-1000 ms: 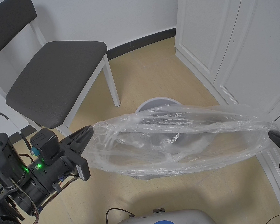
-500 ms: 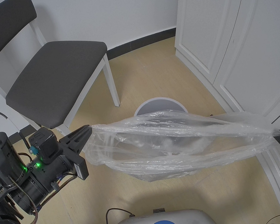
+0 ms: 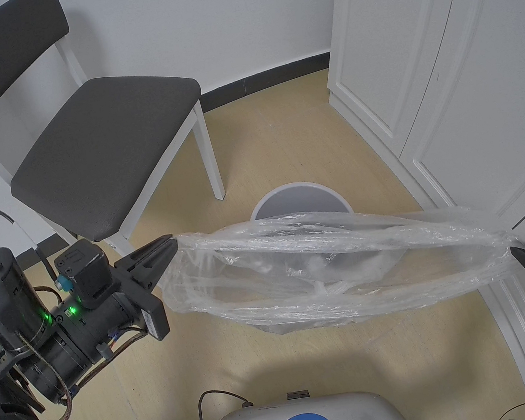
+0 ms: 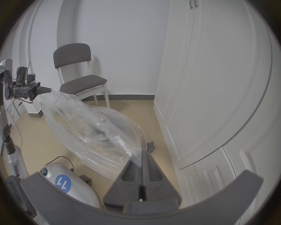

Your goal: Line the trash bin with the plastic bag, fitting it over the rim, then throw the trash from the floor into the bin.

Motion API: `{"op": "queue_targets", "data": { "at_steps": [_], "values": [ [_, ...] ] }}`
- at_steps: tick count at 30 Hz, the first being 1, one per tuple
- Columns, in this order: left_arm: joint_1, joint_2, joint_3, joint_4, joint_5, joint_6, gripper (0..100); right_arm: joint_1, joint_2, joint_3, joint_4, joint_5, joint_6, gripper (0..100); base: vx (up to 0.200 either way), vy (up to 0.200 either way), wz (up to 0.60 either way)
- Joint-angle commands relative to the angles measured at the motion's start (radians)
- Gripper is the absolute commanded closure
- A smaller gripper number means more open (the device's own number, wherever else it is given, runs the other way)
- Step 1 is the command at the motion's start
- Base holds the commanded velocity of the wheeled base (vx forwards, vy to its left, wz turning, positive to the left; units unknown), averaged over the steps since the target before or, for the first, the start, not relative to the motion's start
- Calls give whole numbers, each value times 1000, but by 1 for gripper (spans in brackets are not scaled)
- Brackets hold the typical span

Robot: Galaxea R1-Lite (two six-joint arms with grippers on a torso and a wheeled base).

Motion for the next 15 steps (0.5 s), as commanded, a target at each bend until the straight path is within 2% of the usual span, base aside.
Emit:
{"op": "queue_targets", "data": {
  "at_steps": [1, 10, 15],
  "values": [
    [-59, 14, -25, -1, 0, -8, 100, 5, 10, -18, -8, 30, 1, 100, 0, 0, 0],
    [-170, 155, -164, -31, 3, -19, 100, 3, 87, -123, -6, 151, 1, 100, 0, 0, 0],
    [-202, 276, -161, -272, 4, -55, 100, 20, 174, -169, -19, 172, 42, 100, 0, 0, 0]
  ]
}}
